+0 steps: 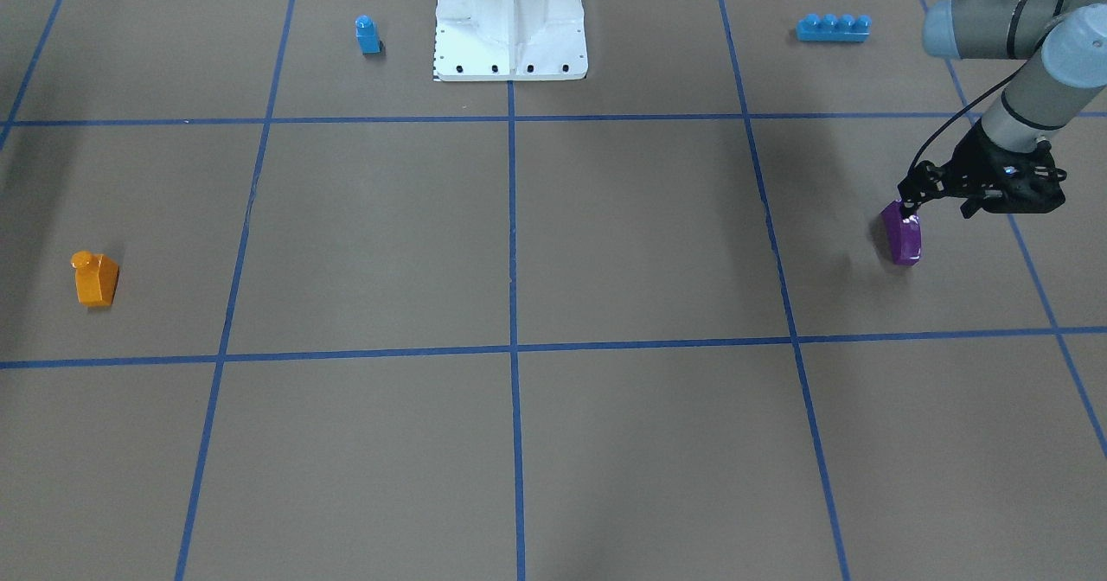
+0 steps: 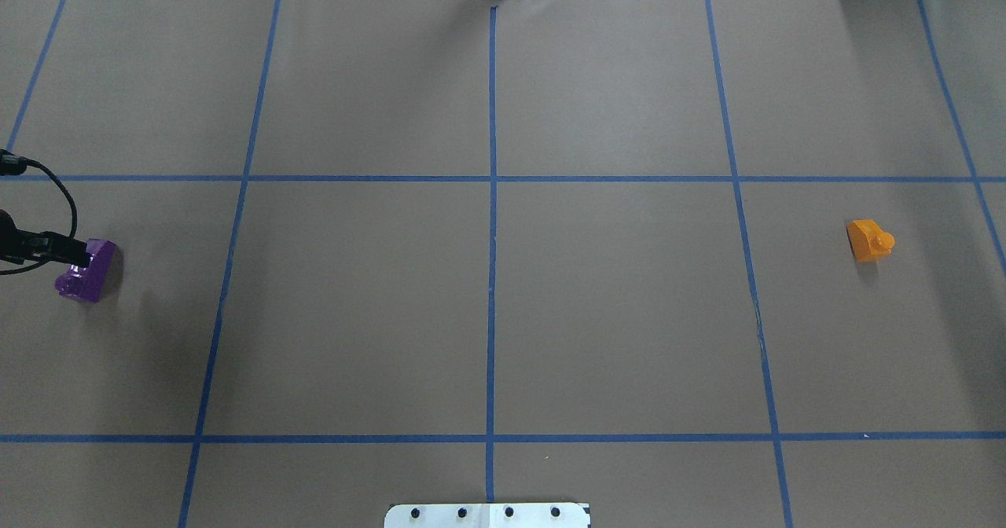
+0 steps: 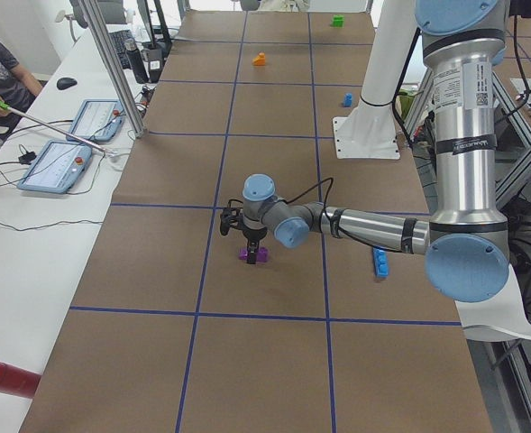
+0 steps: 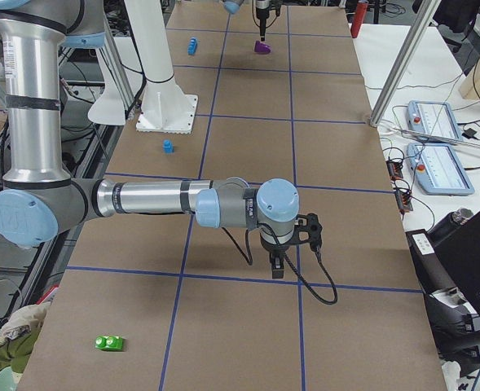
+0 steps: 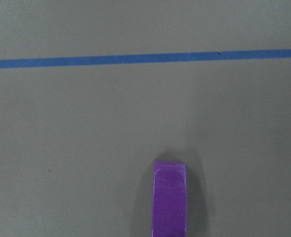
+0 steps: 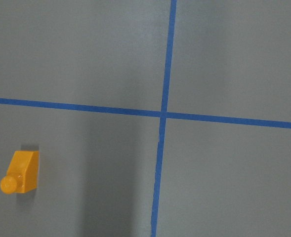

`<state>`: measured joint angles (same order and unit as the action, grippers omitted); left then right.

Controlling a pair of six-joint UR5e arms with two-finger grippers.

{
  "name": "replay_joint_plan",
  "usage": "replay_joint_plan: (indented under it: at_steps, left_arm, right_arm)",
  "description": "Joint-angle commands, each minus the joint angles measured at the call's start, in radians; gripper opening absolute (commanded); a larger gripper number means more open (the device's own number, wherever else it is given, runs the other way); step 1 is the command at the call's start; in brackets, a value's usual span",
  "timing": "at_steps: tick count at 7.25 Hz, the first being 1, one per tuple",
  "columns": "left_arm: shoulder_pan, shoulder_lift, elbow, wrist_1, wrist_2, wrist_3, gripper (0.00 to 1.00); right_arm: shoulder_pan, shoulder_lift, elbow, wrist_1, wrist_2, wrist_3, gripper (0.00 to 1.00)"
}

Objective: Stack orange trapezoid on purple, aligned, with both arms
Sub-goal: 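Close the left gripper on the purple block and lift it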

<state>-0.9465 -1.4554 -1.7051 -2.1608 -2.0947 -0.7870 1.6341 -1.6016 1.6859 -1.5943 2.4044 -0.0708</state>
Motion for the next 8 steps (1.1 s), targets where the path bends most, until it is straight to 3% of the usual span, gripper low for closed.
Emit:
replay_joint_plan:
  at_steps: [1, 2, 3, 5, 6, 8]
  left_arm:
    - [0.043, -0.011, 0.044, -0.053, 0.007, -0.026, 1.00]
    - [0.052, -0.011, 0.044, -0.050, 0.007, -0.026, 0.83]
    - [0.066, -0.010, 0.045, -0.048, 0.010, -0.026, 0.55]
    - [0.074, -0.008, 0.042, -0.047, 0.010, -0.025, 0.10]
    - [0.068, 0.000, 0.012, -0.047, -0.001, -0.020, 0.00]
    - [0.068, -0.009, -0.106, -0.008, 0.011, 0.039, 0.00]
  right_arm:
    - [0.000, 0.000, 0.000, 0.001, 0.001, 0.000, 1.00]
    - [0.000, 0.000, 0.000, 0.001, 0.001, 0.000, 1.00]
    - [0.000, 0.002, 0.000, 0.001, 0.001, 0.000, 1.00]
    - [0.000, 0.002, 0.000, -0.001, 0.002, 0.000, 1.00]
    - [0.000, 0.002, 0.001, -0.001, 0.004, 0.000, 1.00]
    - [0.000, 0.002, 0.000, -0.001, 0.002, 0.000, 1.00]
